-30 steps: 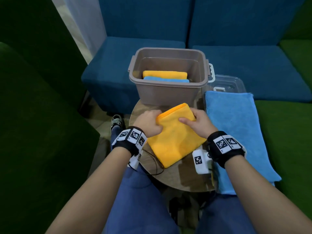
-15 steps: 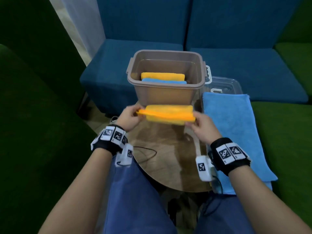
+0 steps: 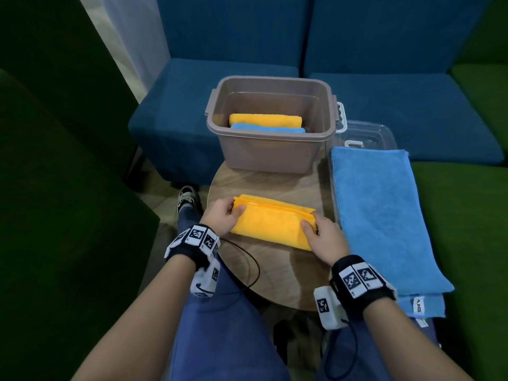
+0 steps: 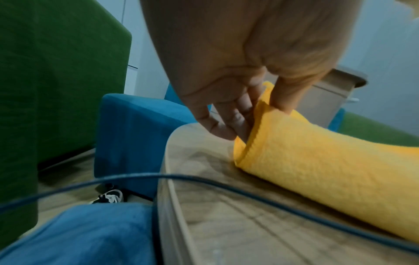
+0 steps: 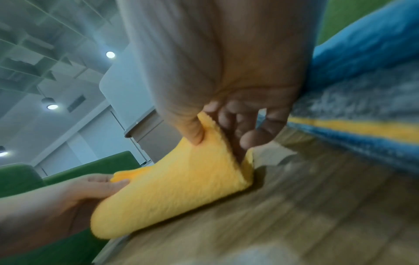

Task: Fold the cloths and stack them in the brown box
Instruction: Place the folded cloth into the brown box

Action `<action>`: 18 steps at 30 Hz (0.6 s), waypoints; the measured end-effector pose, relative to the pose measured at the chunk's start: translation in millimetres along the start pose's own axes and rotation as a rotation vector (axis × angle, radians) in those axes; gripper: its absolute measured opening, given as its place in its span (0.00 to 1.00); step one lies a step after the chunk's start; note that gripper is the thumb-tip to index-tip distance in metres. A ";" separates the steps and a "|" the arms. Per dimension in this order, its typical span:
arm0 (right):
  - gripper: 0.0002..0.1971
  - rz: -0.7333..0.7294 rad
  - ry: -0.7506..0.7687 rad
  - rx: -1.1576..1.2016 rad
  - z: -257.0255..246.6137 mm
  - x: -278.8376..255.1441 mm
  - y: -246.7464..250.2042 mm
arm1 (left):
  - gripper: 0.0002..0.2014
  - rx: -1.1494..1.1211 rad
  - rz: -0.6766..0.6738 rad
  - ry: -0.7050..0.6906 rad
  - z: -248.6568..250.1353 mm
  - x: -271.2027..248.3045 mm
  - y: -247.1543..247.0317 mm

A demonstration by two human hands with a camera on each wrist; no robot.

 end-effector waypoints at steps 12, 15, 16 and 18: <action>0.20 0.165 -0.263 -0.140 3.1 10.4 3.5 | 0.20 0.296 0.084 0.198 -1.9 21.4 -15.3; 0.19 0.180 -0.274 -0.171 3.0 17.9 1.2 | 0.19 0.286 0.106 0.231 -3.0 19.8 -14.9; 0.20 0.182 -0.283 -0.177 3.3 19.9 0.3 | 0.18 0.281 0.118 0.234 -3.2 20.5 -14.9; 0.20 0.189 -0.301 -0.184 4.4 22.2 -0.6 | 0.18 0.267 0.118 0.252 -4.6 22.3 -15.1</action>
Point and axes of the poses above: each hand's wrist, its own x-axis towards the middle knuckle, its own y-axis out of the back of the hand, z = x × y, the point moved 10 cm from there along x, towards the middle knuckle, and after that the axes turned 2 degrees about -y, right-handed, at the moved point
